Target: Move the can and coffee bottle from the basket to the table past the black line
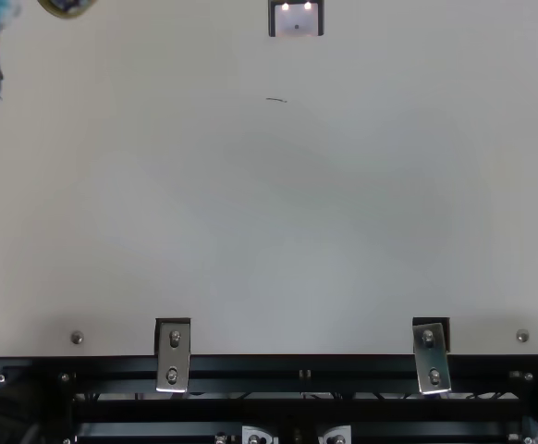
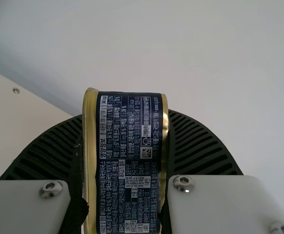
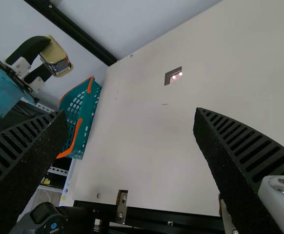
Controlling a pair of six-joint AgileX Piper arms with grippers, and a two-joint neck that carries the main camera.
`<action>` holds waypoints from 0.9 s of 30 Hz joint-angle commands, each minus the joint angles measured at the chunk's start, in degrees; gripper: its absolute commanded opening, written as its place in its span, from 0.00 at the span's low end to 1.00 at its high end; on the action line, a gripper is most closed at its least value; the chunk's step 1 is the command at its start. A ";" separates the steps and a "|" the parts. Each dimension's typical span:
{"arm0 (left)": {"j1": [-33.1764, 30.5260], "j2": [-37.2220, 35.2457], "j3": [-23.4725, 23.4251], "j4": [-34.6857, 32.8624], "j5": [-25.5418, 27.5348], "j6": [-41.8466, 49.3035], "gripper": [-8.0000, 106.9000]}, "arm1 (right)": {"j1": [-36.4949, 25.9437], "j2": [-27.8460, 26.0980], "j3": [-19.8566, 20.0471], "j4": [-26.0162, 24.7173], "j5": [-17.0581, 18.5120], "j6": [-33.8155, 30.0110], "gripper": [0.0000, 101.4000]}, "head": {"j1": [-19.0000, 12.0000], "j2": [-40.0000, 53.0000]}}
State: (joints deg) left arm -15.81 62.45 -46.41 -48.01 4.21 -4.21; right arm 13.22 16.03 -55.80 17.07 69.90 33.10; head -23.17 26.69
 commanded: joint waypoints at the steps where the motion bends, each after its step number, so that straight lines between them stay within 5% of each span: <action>1: -1.45 -0.33 1.04 0.12 -1.16 2.33 0.16 | 0.00 0.00 0.00 0.00 0.00 0.00 1.00 | 0.36 -2.95; 16: -4.83 -1.46 4.15 0.27 -3.58 4.91 0.16 | 0.00 0.00 0.00 0.00 0.00 0.00 1.00 | 7.01 -23.92; 27: -4.83 -1.46 4.15 0.27 -3.58 4.91 0.16 | 0.00 0.00 0.00 0.00 0.00 0.00 1.00 | 7.58 -24.71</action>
State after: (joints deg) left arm -20.64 60.98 -42.26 -47.74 0.63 0.70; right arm 13.22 16.03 -55.80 17.07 69.90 33.10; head -14.96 2.35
